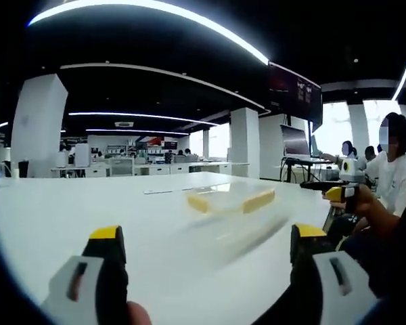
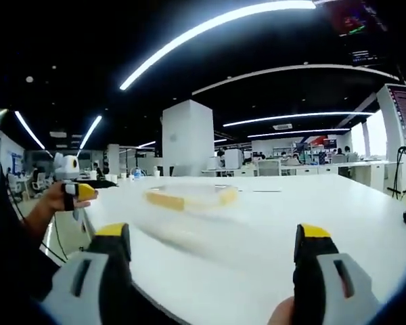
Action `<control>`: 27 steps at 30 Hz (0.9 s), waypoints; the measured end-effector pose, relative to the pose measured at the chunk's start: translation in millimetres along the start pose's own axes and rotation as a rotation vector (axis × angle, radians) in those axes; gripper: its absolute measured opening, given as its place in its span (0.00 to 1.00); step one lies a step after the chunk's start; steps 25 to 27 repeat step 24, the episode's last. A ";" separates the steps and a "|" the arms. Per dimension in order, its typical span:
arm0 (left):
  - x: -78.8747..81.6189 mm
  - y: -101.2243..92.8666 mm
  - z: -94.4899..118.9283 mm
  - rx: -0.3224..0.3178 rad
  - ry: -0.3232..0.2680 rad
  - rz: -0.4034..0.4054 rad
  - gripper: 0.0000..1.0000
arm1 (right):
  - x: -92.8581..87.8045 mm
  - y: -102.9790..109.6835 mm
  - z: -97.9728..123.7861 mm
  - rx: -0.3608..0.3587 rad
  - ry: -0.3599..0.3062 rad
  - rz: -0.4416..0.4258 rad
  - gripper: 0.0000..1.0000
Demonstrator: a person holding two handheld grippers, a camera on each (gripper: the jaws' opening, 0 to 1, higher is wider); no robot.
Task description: Snap each plastic latch of the storage box into its locked position after aligning the lid with the box until every specified latch is closed and the lid sits flush.
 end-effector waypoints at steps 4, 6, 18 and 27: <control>2.5 5.8 -5.9 0.007 -0.002 0.011 1.00 | 1.4 -7.6 -4.7 -0.011 -0.014 -0.002 1.00; 3.1 8.0 -7.6 0.006 -0.003 0.010 1.00 | 1.5 -9.9 -8.5 -0.014 -0.017 -0.007 1.00; -5.0 10.9 1.2 -0.004 0.052 -0.075 1.00 | -13.2 8.4 -26.9 -0.008 0.068 0.057 1.00; 1.4 -4.6 7.2 -0.043 0.004 -0.043 1.00 | -7.2 6.1 -11.4 -0.002 0.088 0.073 1.00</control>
Point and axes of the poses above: the point that each gripper's makers call its tool centre point, and the gripper's own axes: z roughly backward along the fingers, y roughly to its left, x roughly out of its top, the point moved 6 cm from there along z, roughly backward along the fingers, and after that the axes turned 11 degrees about -y, right-handed, at the moved point
